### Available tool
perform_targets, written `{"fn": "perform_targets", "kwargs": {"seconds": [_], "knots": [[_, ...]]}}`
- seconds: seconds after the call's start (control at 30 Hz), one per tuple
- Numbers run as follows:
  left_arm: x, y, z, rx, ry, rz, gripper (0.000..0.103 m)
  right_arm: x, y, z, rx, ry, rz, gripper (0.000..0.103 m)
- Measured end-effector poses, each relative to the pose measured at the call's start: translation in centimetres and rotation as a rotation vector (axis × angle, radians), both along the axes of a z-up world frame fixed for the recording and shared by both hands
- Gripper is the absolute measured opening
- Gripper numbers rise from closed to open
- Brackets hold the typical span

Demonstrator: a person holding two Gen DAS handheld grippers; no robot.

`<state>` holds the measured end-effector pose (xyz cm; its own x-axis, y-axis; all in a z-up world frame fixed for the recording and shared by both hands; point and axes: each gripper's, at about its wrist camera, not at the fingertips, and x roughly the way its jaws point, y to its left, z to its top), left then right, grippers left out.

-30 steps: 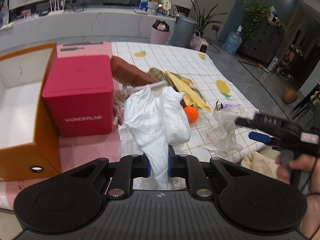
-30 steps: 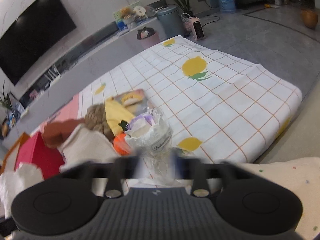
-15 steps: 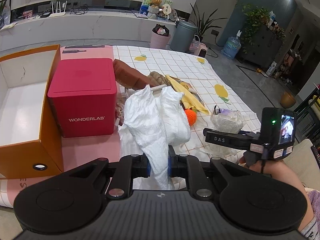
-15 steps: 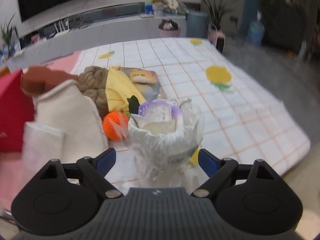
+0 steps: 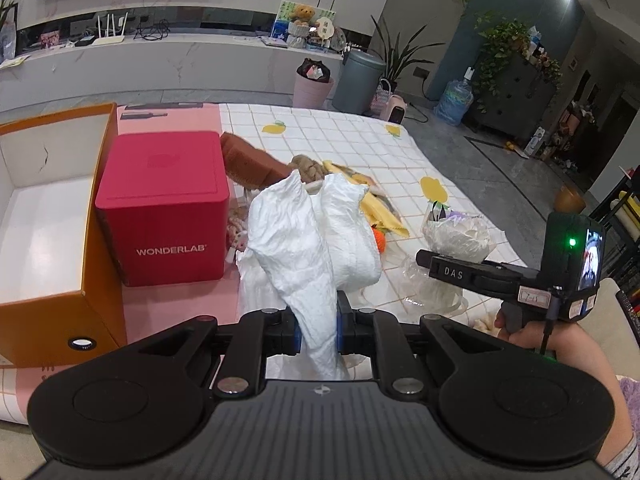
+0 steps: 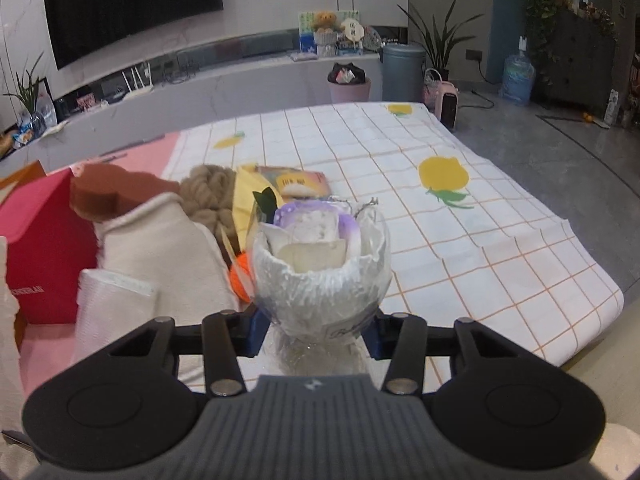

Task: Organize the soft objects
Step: 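Lift the white cloth with the left gripper and carry it over the orange box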

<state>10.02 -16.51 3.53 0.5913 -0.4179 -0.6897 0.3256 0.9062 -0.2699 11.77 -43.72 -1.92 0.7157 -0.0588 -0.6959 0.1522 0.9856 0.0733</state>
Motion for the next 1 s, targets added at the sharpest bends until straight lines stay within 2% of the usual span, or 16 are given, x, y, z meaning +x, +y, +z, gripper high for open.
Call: {"fn": "perform_targets", "kwargs": {"seconds": [0.13,0.33,0.43,0.57,0.67,0.8,1.0], "knots": [[-0.2,0.5,1.6,-0.021,-0.033,-0.014,0.016,-0.8,0.3,0.8,0.013,-0.028,0.001,0.047],[0.1,3.5,6.4,-0.138,-0.120,0.015,0.016,-2.6,0.8,2.4,0.015,-0.092,0.005,0.047],[0.1,5.6,8.9,-0.155,-0.161,0.017,0.016,-3.9,1.6,3.6,0.009,-0.133,0.012,0.047],[0.2,9.5,10.6,-0.143,-0.195,0.035,0.016,-5.5,4.1,6.8,0.012,-0.226,0.050,0.047],[0.8,13.1,10.4,-0.113,-0.191,0.079,0.016,-6.2,7.4,10.1,0.038,-0.320,0.117,0.047],[1.5,17.6,8.2,-0.070,-0.181,0.116,0.016,-6.4,13.5,13.9,0.087,-0.415,0.230,0.047],[3.9,23.3,3.5,-0.064,-0.119,0.181,0.016,-5.0,22.9,16.4,0.207,-0.477,0.451,0.047]]}}
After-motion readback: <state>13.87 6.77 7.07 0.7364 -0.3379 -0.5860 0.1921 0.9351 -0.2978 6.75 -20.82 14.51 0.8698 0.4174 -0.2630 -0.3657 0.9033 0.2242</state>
